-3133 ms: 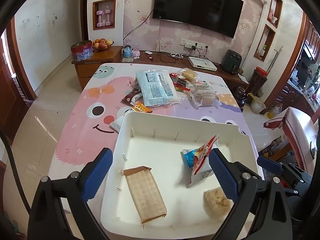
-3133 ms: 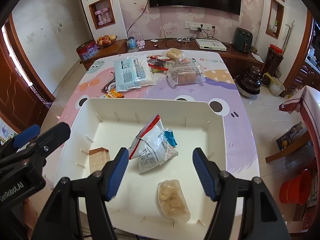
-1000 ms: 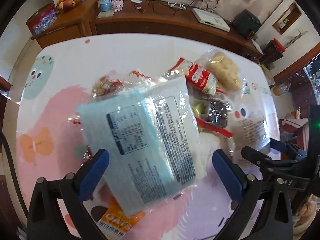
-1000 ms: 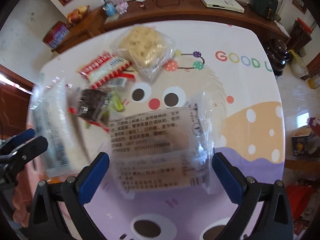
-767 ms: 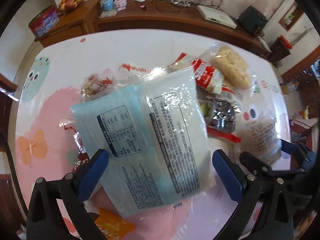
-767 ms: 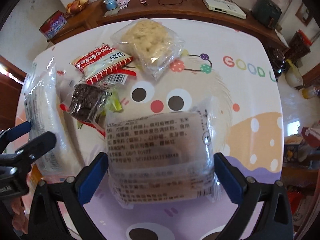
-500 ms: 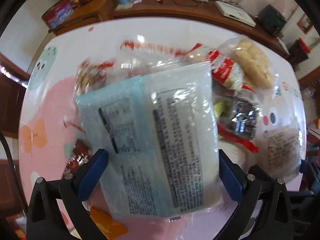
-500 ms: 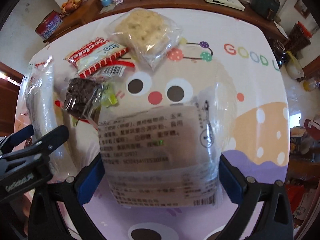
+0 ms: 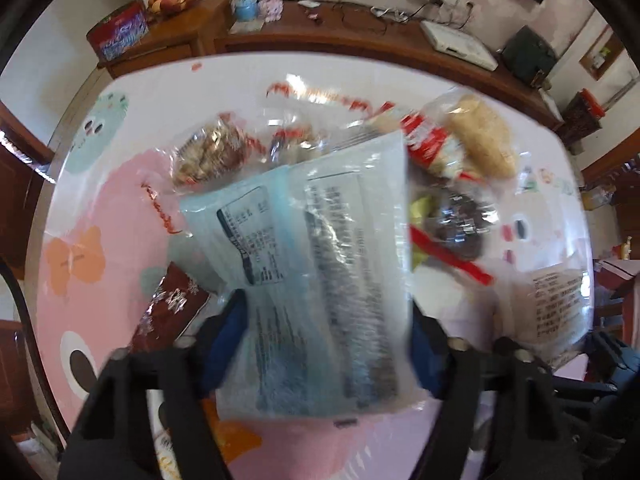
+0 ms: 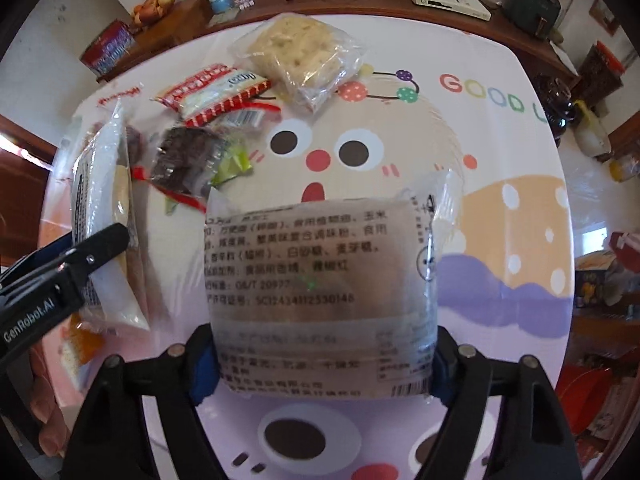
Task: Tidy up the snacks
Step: 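Carry the cake bag and bread bag into the white tray and release both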
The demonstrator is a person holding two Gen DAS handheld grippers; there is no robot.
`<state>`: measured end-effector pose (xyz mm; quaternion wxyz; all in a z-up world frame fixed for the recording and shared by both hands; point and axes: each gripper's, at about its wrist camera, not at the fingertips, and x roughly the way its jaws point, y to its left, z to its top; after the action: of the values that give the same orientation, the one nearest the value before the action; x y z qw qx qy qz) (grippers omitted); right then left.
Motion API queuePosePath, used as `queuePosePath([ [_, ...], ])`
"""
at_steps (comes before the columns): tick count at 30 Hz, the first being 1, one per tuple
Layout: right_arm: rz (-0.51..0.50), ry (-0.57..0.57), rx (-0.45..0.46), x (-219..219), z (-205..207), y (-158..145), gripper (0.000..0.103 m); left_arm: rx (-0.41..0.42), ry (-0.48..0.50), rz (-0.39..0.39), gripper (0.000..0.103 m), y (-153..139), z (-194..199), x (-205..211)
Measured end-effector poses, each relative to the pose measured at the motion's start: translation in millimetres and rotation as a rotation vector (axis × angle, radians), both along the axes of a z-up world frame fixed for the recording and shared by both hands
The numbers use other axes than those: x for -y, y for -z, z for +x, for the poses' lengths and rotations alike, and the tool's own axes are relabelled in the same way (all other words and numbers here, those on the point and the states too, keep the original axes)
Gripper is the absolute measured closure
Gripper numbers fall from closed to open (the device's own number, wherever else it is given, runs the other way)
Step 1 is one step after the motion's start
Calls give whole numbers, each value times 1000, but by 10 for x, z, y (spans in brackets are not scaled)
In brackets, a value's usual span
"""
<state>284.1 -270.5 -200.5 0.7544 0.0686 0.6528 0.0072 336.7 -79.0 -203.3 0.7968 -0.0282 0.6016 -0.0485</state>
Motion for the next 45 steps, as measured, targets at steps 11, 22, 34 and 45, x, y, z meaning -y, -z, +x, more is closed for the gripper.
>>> queuePosePath([
  [11,47,-10,183,32,-589,-1046,23,110,46,-156,45,-960,-576,-413],
  [22,47,-101,432,-336,-1865,-2176,22,380,256,-122,45,-2289,-2197,-668],
  [34,-28,-101,529,-665,-3038,-2058,20,508,276,-72,44,-2104,-3519,-753],
  [45,-91,-84,408,-731,-3258,-1528,19,386,232,-38,43,-1488,-3504,-723],
])
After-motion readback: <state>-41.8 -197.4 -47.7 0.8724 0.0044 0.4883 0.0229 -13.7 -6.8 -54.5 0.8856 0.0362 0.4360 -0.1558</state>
